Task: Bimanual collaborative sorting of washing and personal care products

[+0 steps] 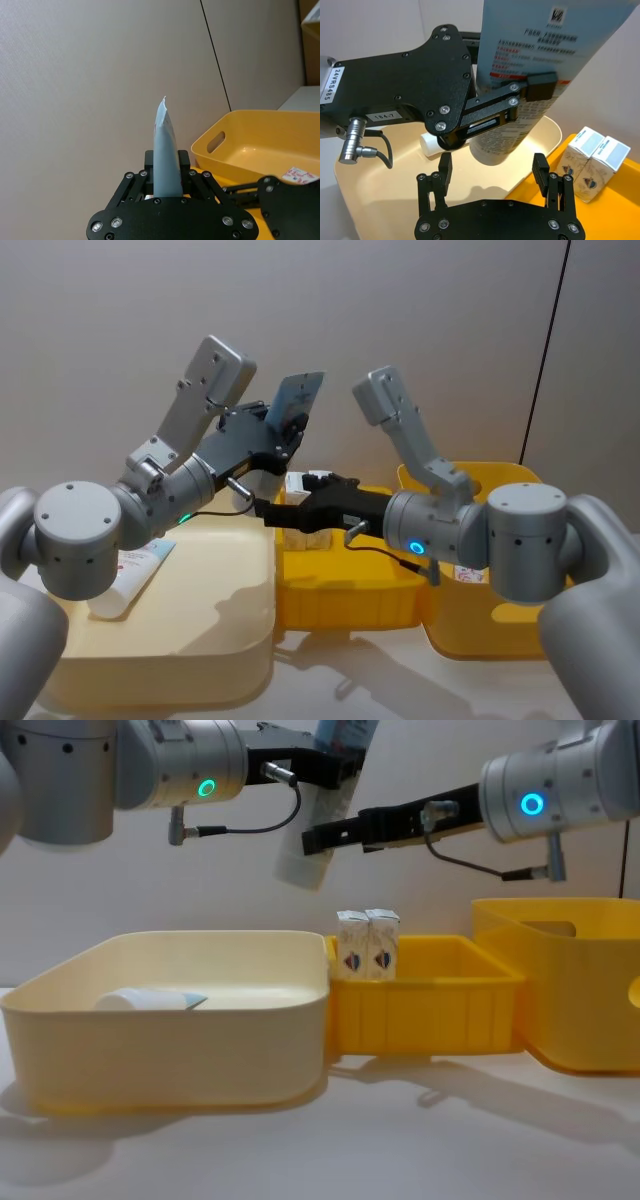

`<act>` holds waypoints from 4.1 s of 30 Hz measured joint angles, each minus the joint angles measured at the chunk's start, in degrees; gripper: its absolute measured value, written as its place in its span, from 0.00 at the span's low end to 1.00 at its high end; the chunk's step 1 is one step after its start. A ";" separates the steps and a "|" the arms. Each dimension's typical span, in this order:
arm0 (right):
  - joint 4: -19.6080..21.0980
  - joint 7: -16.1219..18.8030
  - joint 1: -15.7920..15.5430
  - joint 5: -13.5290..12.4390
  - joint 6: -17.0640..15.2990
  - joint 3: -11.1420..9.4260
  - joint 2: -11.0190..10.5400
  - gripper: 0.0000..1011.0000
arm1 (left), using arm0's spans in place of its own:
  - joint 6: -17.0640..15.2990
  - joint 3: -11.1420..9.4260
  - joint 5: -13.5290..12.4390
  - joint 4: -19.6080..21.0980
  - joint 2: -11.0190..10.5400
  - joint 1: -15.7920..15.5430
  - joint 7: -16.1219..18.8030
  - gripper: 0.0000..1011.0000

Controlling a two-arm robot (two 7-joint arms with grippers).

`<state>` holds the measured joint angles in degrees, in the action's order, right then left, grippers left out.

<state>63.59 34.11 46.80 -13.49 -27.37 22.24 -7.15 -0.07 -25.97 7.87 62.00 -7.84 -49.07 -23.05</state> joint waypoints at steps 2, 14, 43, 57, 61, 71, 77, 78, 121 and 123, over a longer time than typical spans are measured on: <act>-0.45 0.08 0.16 -0.13 0.03 0.07 0.21 0.99 | 0.51 0.33 0.62 -0.31 0.25 -0.05 -0.46 0.27; -2.27 0.22 0.78 -1.68 0.12 -0.26 0.98 0.99 | 2.81 2.56 5.49 -2.74 1.78 -0.32 -3.70 0.27; -7.78 -0.07 3.93 -3.10 3.51 0.41 2.46 0.99 | 1.47 3.52 9.72 -0.50 0.87 1.60 -4.68 0.27; -13.11 -0.23 7.18 -1.67 7.18 2.79 4.34 0.99 | 1.24 3.20 10.47 0.36 0.31 1.91 -4.46 0.27; -13.88 -0.38 7.63 -1.44 7.65 3.14 4.59 0.92 | 1.22 3.15 10.60 0.50 0.19 1.95 -4.43 0.27; -14.91 -0.62 8.24 -1.16 8.38 3.64 4.97 0.69 | 1.19 3.09 10.76 0.64 0.10 2.00 -4.37 0.27; -15.28 -0.67 8.49 -1.08 8.70 3.78 5.10 0.65 | 1.19 3.06 10.80 0.68 0.07 2.02 -4.36 0.27; -15.32 -0.67 8.50 -1.07 8.73 3.79 5.11 0.64 | 1.19 3.06 10.81 0.69 0.07 2.03 -4.36 0.27; -15.59 -1.39 8.83 -0.95 8.98 3.91 5.03 0.64 | 1.20 3.04 10.86 0.76 0.04 2.03 -4.39 0.88; -15.34 -1.73 8.83 -0.94 8.90 3.82 4.86 0.64 | 1.20 3.05 10.86 0.75 0.04 2.03 -4.38 0.95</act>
<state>48.24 32.38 55.63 -14.44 -18.46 26.06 -2.29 1.13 -22.92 18.73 62.75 -7.80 -47.04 -27.43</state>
